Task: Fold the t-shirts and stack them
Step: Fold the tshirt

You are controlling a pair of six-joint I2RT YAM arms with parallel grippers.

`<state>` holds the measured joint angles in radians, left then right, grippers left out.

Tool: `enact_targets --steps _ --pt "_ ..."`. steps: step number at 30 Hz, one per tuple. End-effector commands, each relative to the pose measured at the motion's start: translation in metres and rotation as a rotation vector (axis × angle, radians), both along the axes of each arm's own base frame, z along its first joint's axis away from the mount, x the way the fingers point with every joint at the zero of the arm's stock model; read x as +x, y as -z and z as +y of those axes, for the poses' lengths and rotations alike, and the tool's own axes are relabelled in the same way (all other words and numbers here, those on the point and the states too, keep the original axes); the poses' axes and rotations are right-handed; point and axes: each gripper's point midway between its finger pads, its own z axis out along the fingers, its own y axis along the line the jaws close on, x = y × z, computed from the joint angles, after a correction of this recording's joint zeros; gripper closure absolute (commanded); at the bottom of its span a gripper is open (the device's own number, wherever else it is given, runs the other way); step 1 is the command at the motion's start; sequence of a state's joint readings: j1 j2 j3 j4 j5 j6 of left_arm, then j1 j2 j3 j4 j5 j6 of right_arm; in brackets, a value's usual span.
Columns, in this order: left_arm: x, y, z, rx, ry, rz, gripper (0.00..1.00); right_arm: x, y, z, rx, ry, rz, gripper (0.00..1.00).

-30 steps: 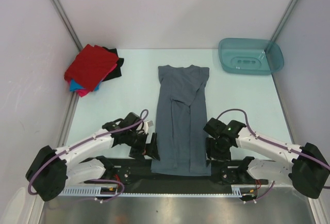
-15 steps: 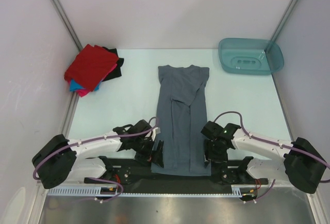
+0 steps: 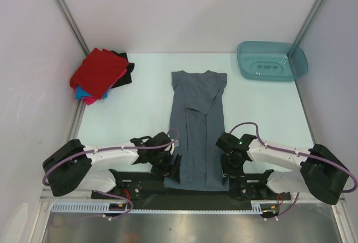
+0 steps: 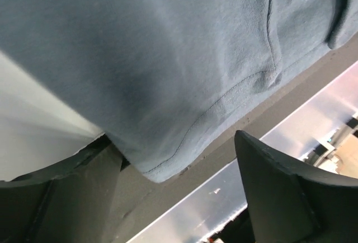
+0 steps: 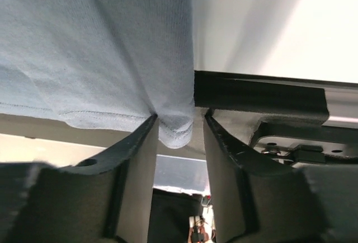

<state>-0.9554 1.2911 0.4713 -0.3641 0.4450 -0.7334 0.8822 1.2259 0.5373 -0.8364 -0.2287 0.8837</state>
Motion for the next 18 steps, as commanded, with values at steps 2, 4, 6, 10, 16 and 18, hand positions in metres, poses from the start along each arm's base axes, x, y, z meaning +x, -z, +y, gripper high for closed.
enact_targets --steps 2,4,6,10,16,18 --pt "-0.018 0.001 -0.008 -0.004 0.055 0.039 0.18 0.0 0.008 0.006 0.041 0.007 -0.023 0.59" --pt "-0.021 -0.001 -0.011 -0.011 0.07 0.037 0.23 -0.004 0.01 0.004 0.052 0.013 -0.019 0.62" --pt "-0.023 -0.001 -0.011 -0.009 0.078 0.044 0.32 -0.006 0.01 0.005 0.065 0.02 -0.015 0.65" --pt "-0.025 -0.003 -0.012 -0.004 0.086 0.042 0.48 -0.008 0.007 0.005 0.078 0.016 -0.021 0.79" --pt "-0.025 -0.012 -0.009 0.017 0.093 0.029 0.84 -0.001 -0.007 0.013 0.122 0.008 -0.062 0.94" --pt "-0.026 -0.02 -0.009 0.014 0.094 0.025 0.91 0.003 -0.015 0.016 0.135 0.006 -0.079 0.98"
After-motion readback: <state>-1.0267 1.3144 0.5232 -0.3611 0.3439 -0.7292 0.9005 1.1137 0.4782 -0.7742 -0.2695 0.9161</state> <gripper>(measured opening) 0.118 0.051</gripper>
